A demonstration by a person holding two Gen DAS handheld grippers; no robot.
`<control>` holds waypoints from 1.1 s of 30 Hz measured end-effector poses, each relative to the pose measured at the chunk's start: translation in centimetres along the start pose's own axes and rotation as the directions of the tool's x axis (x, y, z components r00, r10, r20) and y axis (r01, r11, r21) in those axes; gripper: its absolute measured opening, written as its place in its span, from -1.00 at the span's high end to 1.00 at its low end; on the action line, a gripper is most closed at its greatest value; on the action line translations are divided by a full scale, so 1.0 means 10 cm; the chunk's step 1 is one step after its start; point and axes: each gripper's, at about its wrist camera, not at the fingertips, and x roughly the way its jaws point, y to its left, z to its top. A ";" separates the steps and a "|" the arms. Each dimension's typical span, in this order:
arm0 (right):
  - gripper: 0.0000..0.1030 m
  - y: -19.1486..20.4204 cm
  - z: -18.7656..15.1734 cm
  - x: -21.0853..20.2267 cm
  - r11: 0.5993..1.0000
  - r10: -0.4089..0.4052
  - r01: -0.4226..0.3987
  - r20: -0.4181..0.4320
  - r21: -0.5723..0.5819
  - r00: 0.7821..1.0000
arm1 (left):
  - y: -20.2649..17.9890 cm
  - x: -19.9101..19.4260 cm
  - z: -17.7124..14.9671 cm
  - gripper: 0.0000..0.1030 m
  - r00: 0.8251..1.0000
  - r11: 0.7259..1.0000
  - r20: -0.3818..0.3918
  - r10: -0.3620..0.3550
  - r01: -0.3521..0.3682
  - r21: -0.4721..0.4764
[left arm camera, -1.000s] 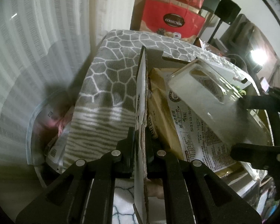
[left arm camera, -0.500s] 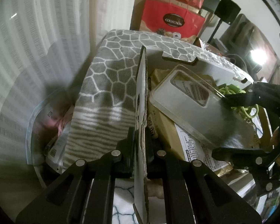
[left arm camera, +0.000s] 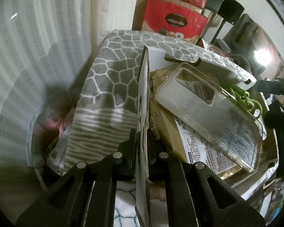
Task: Organize objects
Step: 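Carry the phone case over the tray and lay it on the gold packet, then grasp the blue-and-white mask packet with the right tool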
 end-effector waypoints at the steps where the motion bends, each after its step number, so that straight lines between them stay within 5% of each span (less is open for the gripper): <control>1: -0.58 -0.06 -0.03 -0.05 1.000 -0.016 0.016 0.002 0.020 1.000 | 0.00 0.00 0.00 0.88 1.000 1.000 0.000 -0.001 0.001 0.000; 16: -0.58 -0.98 -0.81 -0.78 0.901 -0.300 0.296 -0.038 0.317 0.953 | 0.00 0.00 0.00 0.88 1.000 1.000 0.000 0.003 -0.003 0.000; 24: -0.55 -1.36 -1.21 -0.69 0.863 -0.283 0.282 -0.061 0.420 0.957 | 0.01 0.01 -0.01 0.88 1.000 1.000 -0.001 0.004 -0.004 0.001; 33: -0.29 -1.64 -1.49 -0.46 0.846 -0.213 0.220 -0.070 0.485 0.975 | 0.03 0.02 -0.02 0.88 1.000 1.000 -0.003 0.006 -0.006 0.003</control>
